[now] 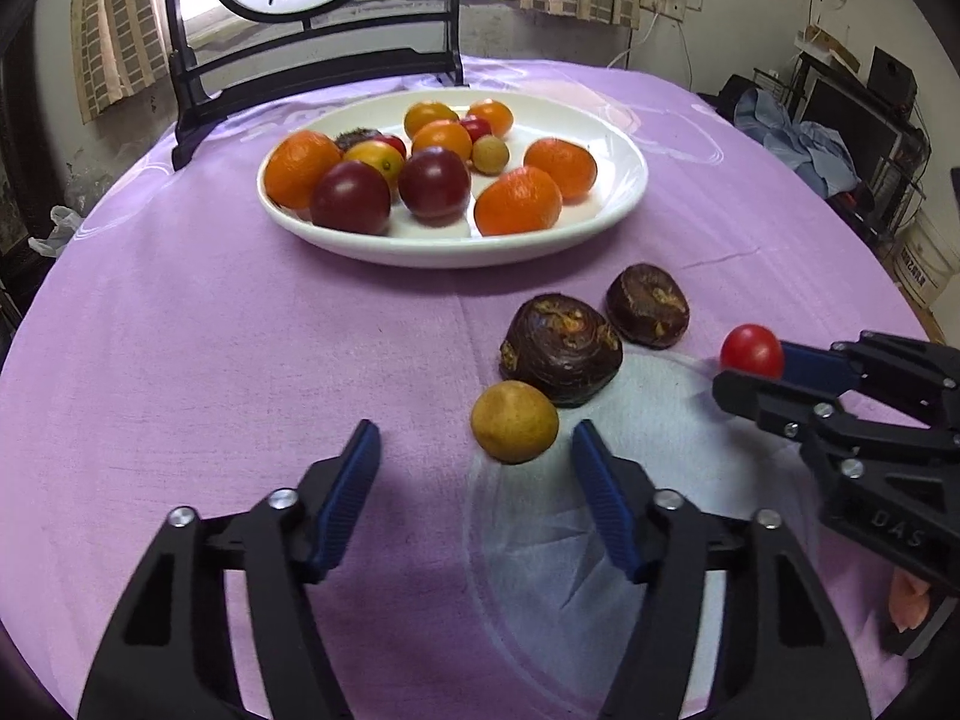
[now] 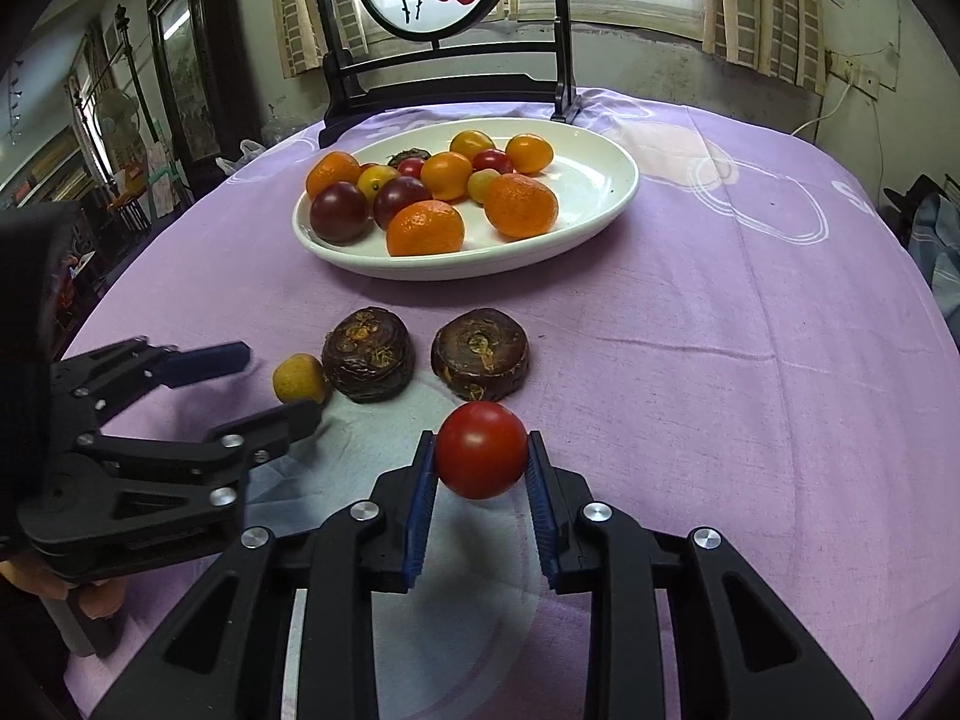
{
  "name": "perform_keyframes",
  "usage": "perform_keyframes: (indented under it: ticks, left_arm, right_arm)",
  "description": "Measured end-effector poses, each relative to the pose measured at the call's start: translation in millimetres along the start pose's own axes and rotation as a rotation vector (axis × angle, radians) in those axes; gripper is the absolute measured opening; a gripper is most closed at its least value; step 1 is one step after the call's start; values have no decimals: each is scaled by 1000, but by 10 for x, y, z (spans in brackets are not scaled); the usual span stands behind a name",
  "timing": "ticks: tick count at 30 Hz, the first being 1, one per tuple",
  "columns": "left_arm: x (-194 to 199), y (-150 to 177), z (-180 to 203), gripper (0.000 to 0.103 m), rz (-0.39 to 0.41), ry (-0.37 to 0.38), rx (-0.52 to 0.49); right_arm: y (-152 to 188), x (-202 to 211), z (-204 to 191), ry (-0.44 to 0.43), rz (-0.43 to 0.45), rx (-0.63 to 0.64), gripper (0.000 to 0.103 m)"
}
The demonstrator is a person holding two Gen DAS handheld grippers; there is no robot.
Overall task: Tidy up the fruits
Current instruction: 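Grasp a yellow citrus with the left tool while the right tool grasps a red tomato, then carry both fruits over the white plate and open both tools to release them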
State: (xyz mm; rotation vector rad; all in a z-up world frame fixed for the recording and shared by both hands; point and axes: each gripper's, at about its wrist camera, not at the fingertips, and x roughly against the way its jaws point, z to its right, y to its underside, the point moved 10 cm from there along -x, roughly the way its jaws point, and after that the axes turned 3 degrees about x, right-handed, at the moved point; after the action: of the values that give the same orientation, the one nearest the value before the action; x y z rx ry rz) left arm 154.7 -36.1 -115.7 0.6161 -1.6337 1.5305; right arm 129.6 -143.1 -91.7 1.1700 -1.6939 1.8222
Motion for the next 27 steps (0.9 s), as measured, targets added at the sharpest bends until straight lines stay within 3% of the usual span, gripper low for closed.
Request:
perform_keyframes:
  ticks: [4,5,6,10,16,27]
  left_arm:
    - [-42,-42,26,48,17,-1,-18]
    - [-29,-46,58,35,22,24,-22]
    - [-13,-40,84,30,23,38,-29]
    - [78,-37,154,29,33,30,-55]
    - [417,-232,194,29,87,76,-27]
    - [509,-937,-48,29,151,15,22]
  right_arm:
    - [-9,4,5,-2,2,-2,30]
    - [-12,7,4,-2,3,-2,30]
    - [-18,18,3,-1,8,-3,30]
    - [-24,95,-17,1,32,-3,30]
    - [-188,317,-55,12,96,20,29]
    - [-849,396,-106,38,187,113,29]
